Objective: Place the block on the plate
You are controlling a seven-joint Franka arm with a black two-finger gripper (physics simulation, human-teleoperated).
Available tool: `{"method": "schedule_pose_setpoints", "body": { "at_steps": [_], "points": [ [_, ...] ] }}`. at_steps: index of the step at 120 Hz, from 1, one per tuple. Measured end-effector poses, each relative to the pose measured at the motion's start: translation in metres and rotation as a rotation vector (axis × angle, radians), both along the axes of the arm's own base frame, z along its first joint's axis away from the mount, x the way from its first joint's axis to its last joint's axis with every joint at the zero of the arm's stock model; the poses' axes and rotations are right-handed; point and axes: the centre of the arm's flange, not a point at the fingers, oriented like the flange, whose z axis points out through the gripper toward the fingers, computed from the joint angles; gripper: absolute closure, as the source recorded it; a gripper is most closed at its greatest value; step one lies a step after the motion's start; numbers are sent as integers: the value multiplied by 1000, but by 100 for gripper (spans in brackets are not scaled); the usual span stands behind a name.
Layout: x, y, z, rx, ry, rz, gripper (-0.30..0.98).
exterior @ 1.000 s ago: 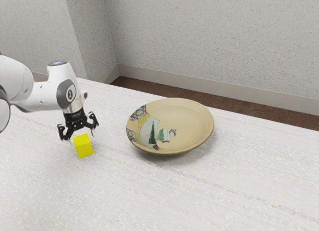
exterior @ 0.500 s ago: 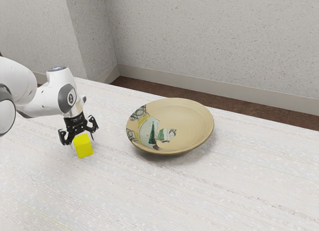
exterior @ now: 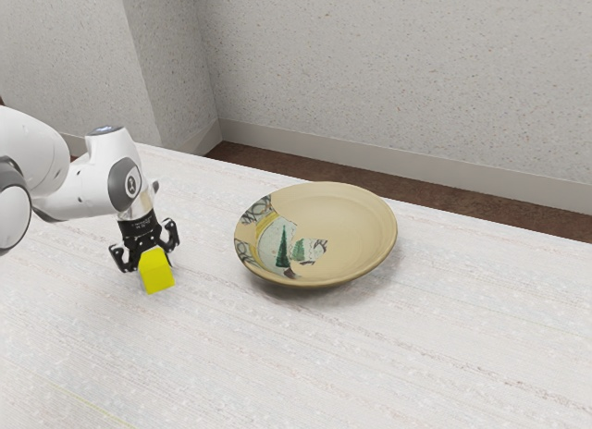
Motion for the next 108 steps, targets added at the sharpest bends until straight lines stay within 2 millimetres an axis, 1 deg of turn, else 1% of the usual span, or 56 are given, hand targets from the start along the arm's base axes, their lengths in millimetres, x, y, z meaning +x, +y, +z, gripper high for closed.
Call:
{"method": "schedule_pose_setpoints", "body": {
  "at_steps": [31,37,52,61,73,79,86,92,98,108],
  "points": [
    [1,-2,6,2,-4,-6,25],
    [1,-2,9,2,-8,-8,26],
    [3,-4,24,4,-29,-15,27],
    [5,-6,42,8,-54,-27,28],
    [7,-15,69,18,-85,-61,29],
    [11,-30,83,25,-103,-98,30],
    [25,-56,105,38,-135,-157,31],
    [39,-84,125,52,-163,-216,31],
    [51,-113,140,61,-184,-272,32],
    [68,-163,153,71,-208,-355,32]
  ]
}}
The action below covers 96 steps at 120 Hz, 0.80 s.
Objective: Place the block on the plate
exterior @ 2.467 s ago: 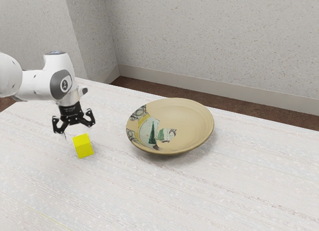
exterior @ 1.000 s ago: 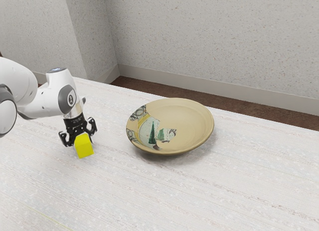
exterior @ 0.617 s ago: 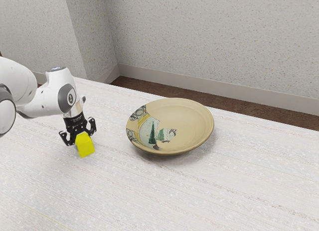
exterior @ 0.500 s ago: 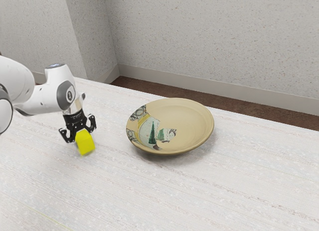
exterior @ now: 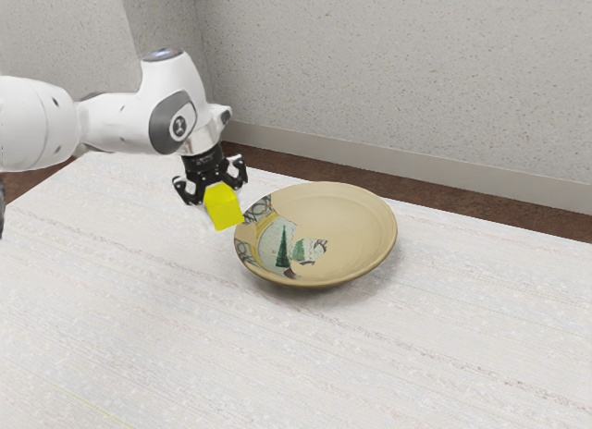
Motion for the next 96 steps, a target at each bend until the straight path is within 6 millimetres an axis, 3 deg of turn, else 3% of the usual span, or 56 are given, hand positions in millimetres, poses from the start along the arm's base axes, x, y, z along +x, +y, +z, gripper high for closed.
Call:
{"method": "schedule_pose_setpoints", "body": {
  "at_steps": [18,36,48,57,69,85,89,96],
  "points": [
    [31,-69,-13,19,-4,-96,33],
    [59,-112,-47,21,6,-142,34],
    [65,-127,-73,10,33,-150,35],
    [65,-130,-83,4,46,-145,34],
    [65,-130,-90,-2,56,-140,25],
    [65,-131,-82,-9,47,-137,13],
    [63,-130,-62,-13,34,-139,11],
    [52,-126,-1,-14,2,-158,9]
  ]
}}
